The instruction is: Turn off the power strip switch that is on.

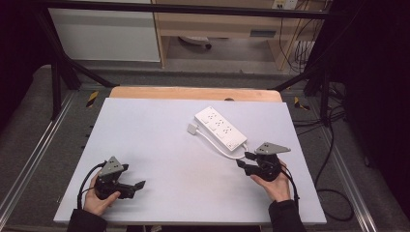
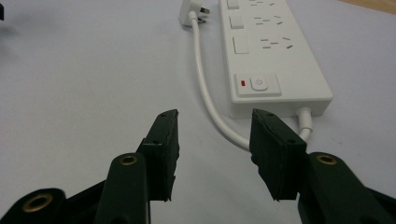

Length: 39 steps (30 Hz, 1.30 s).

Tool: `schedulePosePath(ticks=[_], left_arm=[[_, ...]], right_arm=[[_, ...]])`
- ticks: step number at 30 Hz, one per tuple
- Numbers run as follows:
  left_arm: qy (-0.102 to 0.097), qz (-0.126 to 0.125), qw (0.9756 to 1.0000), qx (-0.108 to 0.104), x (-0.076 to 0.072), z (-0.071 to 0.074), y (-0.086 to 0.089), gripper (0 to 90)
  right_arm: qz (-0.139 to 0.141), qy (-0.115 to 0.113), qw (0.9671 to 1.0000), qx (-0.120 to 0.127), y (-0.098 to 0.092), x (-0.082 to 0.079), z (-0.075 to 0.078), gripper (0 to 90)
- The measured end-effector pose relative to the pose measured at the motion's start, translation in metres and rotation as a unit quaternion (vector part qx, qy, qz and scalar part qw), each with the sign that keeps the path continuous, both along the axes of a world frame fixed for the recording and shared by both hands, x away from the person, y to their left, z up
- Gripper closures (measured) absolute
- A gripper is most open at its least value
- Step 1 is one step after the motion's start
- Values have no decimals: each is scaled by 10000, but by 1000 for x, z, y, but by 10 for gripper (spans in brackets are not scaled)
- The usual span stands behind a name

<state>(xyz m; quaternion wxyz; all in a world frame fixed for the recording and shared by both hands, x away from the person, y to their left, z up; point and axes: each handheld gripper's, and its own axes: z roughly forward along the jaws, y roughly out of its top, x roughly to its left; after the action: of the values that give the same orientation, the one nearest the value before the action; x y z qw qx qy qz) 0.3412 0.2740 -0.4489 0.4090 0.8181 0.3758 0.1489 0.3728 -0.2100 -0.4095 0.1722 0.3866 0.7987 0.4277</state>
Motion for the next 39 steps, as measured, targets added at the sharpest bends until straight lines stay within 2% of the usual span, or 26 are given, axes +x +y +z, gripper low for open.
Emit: schedulePosePath(ticks=[24,35,39], left_arm=[[-10,11,10000,-5,0,0,0,62],[-17,16,10000,-2,0,1,1,62],[-22,14,10000,-4,0,1,1,62]], right_arm=[[48,17,9999,95,13,21,8,780],[74,49,9999,103,18,29,10,877],[46,32,9998,175,19,32,11,900]])
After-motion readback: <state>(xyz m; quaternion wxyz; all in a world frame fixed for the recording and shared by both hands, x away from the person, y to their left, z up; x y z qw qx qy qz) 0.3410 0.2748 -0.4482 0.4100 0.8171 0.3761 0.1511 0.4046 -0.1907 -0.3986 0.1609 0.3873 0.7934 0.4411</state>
